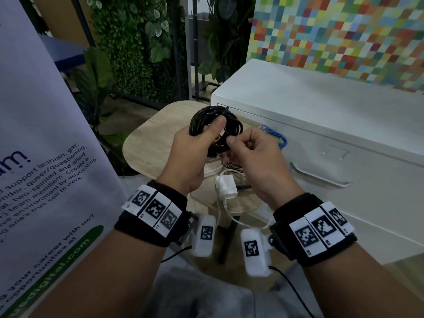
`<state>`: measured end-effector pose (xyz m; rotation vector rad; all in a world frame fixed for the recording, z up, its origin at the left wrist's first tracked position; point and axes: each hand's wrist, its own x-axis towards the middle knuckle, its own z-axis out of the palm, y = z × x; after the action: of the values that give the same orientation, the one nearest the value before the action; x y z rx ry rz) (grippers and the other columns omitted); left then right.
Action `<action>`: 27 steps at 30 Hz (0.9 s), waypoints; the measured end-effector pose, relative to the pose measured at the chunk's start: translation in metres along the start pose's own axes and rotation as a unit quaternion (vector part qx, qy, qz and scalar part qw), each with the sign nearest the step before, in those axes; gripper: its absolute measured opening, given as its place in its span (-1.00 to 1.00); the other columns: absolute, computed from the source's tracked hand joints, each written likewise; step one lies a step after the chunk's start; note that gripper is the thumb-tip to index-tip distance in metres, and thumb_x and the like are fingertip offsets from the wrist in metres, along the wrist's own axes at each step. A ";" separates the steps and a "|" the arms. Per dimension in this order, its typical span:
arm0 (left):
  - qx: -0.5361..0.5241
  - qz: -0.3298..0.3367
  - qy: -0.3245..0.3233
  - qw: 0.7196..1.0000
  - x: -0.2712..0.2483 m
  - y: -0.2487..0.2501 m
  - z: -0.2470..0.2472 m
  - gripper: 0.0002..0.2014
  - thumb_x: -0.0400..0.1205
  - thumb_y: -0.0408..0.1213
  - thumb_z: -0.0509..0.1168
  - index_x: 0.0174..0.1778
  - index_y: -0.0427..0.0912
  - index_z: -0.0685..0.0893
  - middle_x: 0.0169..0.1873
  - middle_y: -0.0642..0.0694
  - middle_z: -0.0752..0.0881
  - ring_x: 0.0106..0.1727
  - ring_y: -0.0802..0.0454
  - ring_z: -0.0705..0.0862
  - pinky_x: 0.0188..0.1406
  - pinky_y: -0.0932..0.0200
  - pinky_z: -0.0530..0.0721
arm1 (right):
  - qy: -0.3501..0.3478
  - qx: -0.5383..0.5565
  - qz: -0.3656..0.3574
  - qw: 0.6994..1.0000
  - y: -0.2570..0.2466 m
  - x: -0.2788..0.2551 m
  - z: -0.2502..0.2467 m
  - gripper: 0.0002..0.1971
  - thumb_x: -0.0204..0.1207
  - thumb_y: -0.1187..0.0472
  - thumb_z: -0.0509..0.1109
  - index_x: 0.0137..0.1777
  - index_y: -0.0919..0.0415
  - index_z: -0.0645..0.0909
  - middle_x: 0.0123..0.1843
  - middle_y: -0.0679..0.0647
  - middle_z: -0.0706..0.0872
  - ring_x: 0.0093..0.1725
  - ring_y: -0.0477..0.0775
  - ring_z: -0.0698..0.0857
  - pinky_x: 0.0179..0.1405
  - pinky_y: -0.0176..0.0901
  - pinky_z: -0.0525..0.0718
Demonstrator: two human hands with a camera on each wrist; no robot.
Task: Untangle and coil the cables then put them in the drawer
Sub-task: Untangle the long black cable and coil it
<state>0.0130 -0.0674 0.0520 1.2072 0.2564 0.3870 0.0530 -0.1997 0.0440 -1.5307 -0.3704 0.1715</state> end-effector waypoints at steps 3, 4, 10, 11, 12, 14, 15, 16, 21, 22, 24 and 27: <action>-0.021 0.040 0.101 0.994 0.002 -0.006 0.010 -0.61 0.73 -0.09 0.43 -0.31 -0.28 0.62 -0.50 -0.09 0.63 -0.44 -0.03 0.67 -0.44 0.08 0.67 | -0.001 0.029 0.031 0.999 0.005 -0.006 0.007 -0.79 0.74 0.28 0.40 -0.17 0.22 0.57 -0.41 0.02 0.76 -0.20 0.13 0.85 -0.11 0.07 0.84; -0.039 0.050 0.120 0.991 0.001 -0.008 0.014 -0.62 0.74 -0.13 0.43 -0.34 -0.25 0.61 -0.51 -0.06 0.63 -0.44 -0.01 0.68 -0.43 0.09 0.67 | 0.001 0.054 0.049 0.997 0.009 -0.009 0.009 -0.79 0.74 0.28 0.39 -0.17 0.23 0.58 -0.40 0.05 0.75 -0.19 0.14 0.84 -0.15 0.03 0.81; -0.129 0.034 0.173 0.976 0.002 -0.013 0.028 -0.66 0.75 -0.16 0.41 -0.30 -0.24 0.57 -0.38 -0.10 0.65 -0.27 0.01 0.82 -0.31 0.07 0.77 | -0.023 0.143 0.128 0.981 0.017 -0.011 0.010 -0.72 0.73 0.31 0.39 -0.26 0.23 0.61 -0.32 0.20 0.72 -0.22 0.15 0.73 -0.16 0.03 0.73; -0.128 0.030 0.164 0.978 0.003 -0.012 0.027 -0.65 0.75 -0.15 0.41 -0.29 -0.24 0.57 -0.38 -0.09 0.65 -0.28 0.02 0.81 -0.32 0.08 0.76 | -0.022 0.129 0.129 0.983 0.016 -0.009 0.008 -0.72 0.71 0.29 0.42 -0.28 0.20 0.62 -0.30 0.19 0.72 -0.22 0.14 0.72 -0.16 0.02 0.72; -0.124 0.028 0.147 0.981 0.003 -0.011 0.026 -0.65 0.76 -0.14 0.39 -0.28 -0.24 0.56 -0.38 -0.10 0.65 -0.30 0.02 0.80 -0.32 0.09 0.75 | -0.021 0.109 0.126 0.986 0.014 -0.006 0.004 -0.70 0.69 0.28 0.45 -0.31 0.16 0.63 -0.30 0.18 0.72 -0.22 0.13 0.70 -0.17 0.02 0.70; -0.104 0.029 0.099 0.989 0.005 -0.008 0.021 -0.65 0.78 -0.13 0.36 -0.27 -0.25 0.56 -0.42 -0.11 0.66 -0.35 -0.01 0.76 -0.29 0.07 0.73 | -0.013 0.059 0.106 0.993 0.011 -0.001 -0.003 -0.68 0.65 0.28 0.50 -0.37 0.13 0.63 -0.34 0.16 0.69 -0.25 0.17 0.66 -0.16 0.05 0.68; -0.089 0.029 0.073 0.993 0.005 -0.007 0.018 -0.65 0.79 -0.14 0.34 -0.25 -0.26 0.56 -0.47 -0.10 0.67 -0.38 -0.01 0.74 -0.27 0.06 0.72 | -0.011 0.034 0.092 0.995 0.010 0.001 -0.007 -0.67 0.63 0.27 0.53 -0.39 0.12 0.63 -0.36 0.15 0.67 -0.26 0.19 0.63 -0.15 0.09 0.66; -0.074 0.029 0.053 0.995 0.005 -0.006 0.016 -0.66 0.80 -0.14 0.33 -0.23 -0.27 0.56 -0.50 -0.08 0.66 -0.40 0.00 0.72 -0.25 0.06 0.72 | -0.010 0.014 0.078 0.997 0.009 0.001 -0.010 -0.66 0.61 0.26 0.55 -0.41 0.11 0.62 -0.38 0.15 0.65 -0.27 0.19 0.60 -0.15 0.11 0.64; -0.058 0.038 0.035 0.997 0.001 0.002 0.013 -0.67 0.79 -0.15 0.33 -0.25 -0.25 0.60 -0.36 -0.17 0.73 -0.22 -0.09 0.79 -0.08 -0.10 0.78 | -0.019 -0.005 0.078 0.997 0.009 0.005 -0.019 -0.70 0.55 0.18 0.62 -0.36 0.09 0.62 -0.39 0.08 0.63 -0.33 0.08 0.59 -0.24 0.03 0.58; -0.060 0.031 0.029 0.997 0.000 0.005 0.013 -0.66 0.80 -0.14 0.31 -0.25 -0.24 0.59 -0.37 -0.17 0.74 -0.22 -0.10 0.79 -0.11 -0.08 0.78 | -0.026 -0.010 0.075 0.997 0.009 0.006 -0.019 -0.78 0.53 0.15 0.63 -0.26 0.09 0.65 -0.35 0.06 0.67 -0.30 0.06 0.64 -0.23 0.03 0.60; -0.057 0.011 0.003 0.998 -0.002 0.009 0.010 -0.65 0.82 -0.09 0.26 -0.22 -0.24 0.58 -0.39 -0.16 0.78 -0.25 -0.12 0.81 -0.19 -0.02 0.78 | -0.059 -0.009 0.070 0.996 0.006 0.008 -0.021 -0.85 0.57 0.14 0.59 0.07 0.08 0.71 -0.14 0.06 0.78 -0.14 0.02 0.75 -0.18 0.01 0.68; -0.058 -0.007 -0.022 0.998 -0.007 0.010 0.011 -0.63 0.84 -0.07 0.20 -0.19 -0.23 0.59 -0.41 -0.08 0.78 -0.28 -0.03 0.81 -0.10 -0.02 0.77 | -0.112 0.011 0.060 0.992 0.000 0.010 -0.019 -0.73 0.75 0.30 0.37 0.40 0.14 0.68 0.17 0.27 0.83 -0.01 0.13 0.79 -0.07 0.06 0.78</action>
<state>0.0098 -0.0763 0.0650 1.0975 0.2019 0.3581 0.0689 -0.2143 0.0455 -1.5175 -0.4528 0.4430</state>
